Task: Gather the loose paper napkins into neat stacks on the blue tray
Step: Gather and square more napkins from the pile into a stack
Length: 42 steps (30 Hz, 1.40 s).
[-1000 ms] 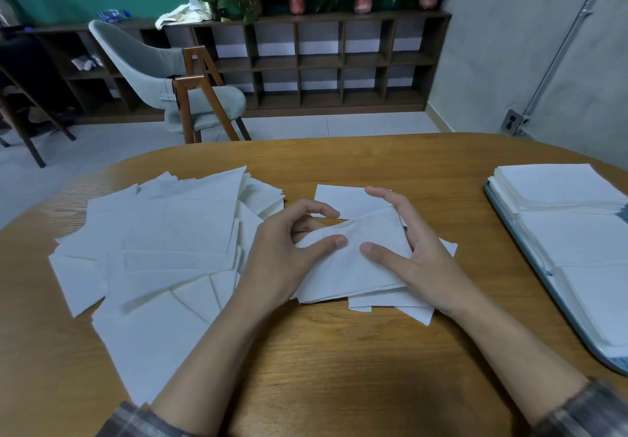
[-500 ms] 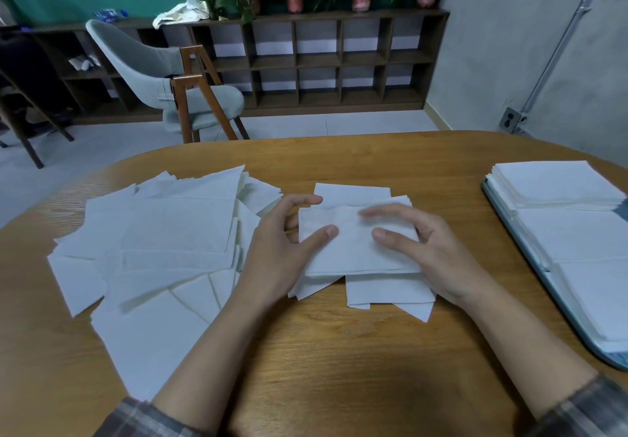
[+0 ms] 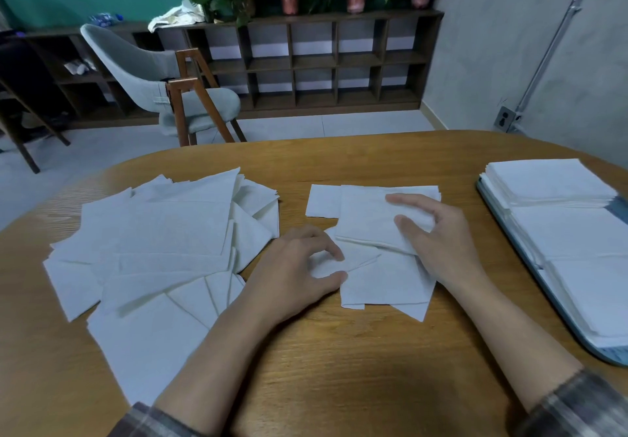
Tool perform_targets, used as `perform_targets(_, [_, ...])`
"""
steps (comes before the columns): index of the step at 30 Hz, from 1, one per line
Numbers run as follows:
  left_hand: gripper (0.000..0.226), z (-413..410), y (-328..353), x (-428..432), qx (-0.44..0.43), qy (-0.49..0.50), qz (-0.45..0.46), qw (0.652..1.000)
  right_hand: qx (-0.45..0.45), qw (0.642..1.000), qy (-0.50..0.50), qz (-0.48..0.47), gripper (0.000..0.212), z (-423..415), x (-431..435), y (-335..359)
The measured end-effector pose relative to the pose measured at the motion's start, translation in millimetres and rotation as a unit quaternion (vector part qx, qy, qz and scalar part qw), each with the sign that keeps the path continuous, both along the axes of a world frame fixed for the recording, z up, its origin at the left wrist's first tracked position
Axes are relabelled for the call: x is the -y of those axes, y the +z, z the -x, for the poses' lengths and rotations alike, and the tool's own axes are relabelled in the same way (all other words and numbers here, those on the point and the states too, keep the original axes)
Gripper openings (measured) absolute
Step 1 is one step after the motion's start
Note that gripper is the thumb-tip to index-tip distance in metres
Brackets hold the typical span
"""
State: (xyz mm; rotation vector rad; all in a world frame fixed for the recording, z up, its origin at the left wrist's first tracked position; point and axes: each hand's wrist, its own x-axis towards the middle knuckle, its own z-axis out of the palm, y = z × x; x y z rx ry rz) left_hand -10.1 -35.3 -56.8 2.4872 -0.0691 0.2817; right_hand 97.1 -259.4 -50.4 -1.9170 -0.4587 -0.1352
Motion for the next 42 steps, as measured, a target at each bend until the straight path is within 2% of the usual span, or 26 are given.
perform_targets(4, [0.006,0,2,3,0.037,0.004,-0.02,0.999,0.0,1.0,0.003,-0.002,0.032,0,0,1])
perform_targets(7, [0.003,1,7,2,0.044,0.034,0.016,0.998,-0.003,1.0,0.0,-0.018,0.033,0,0,1])
perform_targets(11, [0.012,4,15,1,0.036,0.065,0.069,0.995,-0.005,1.0,0.003,-0.027,0.034,0,1,2])
perform_targets(15, [0.017,6,19,0,0.037,0.062,0.107,0.992,-0.012,0.999,0.0,-0.046,0.035,0,1,2])
perform_targets(20, [0.021,11,30,0,0.038,0.045,0.196,0.979,-0.027,0.997,0.009,-0.068,0.036,1,1,4])
perform_targets(24, [0.021,13,37,-4,0.033,0.005,0.265,0.964,-0.025,0.995,0.064,-0.076,0.022,6,0,13])
perform_targets(25, [0.021,13,38,-5,0.033,-0.002,0.283,0.959,-0.027,0.993,0.088,-0.076,0.025,8,0,14])
perform_targets(27, [0.021,14,39,-3,0.033,-0.004,0.302,0.953,-0.05,0.984,0.152,-0.08,0.042,14,-1,16])
perform_targets(29, [0.017,13,38,0,0.041,0.002,0.29,0.956,-0.109,0.967,0.206,-0.105,0.047,20,-4,15])
perform_targets(31, [0.012,11,35,1,0.063,0.01,0.251,0.966,-0.157,0.952,0.23,-0.124,0.031,24,-9,16])
perform_targets(33, [0.009,8,32,0,0.081,0.026,0.226,0.97,-0.164,0.951,0.236,-0.114,0.025,27,-12,15])
perform_targets(42, [0.013,5,28,3,0.088,0.073,0.253,0.961,-0.146,0.954,0.251,-0.079,0.044,34,-17,16])
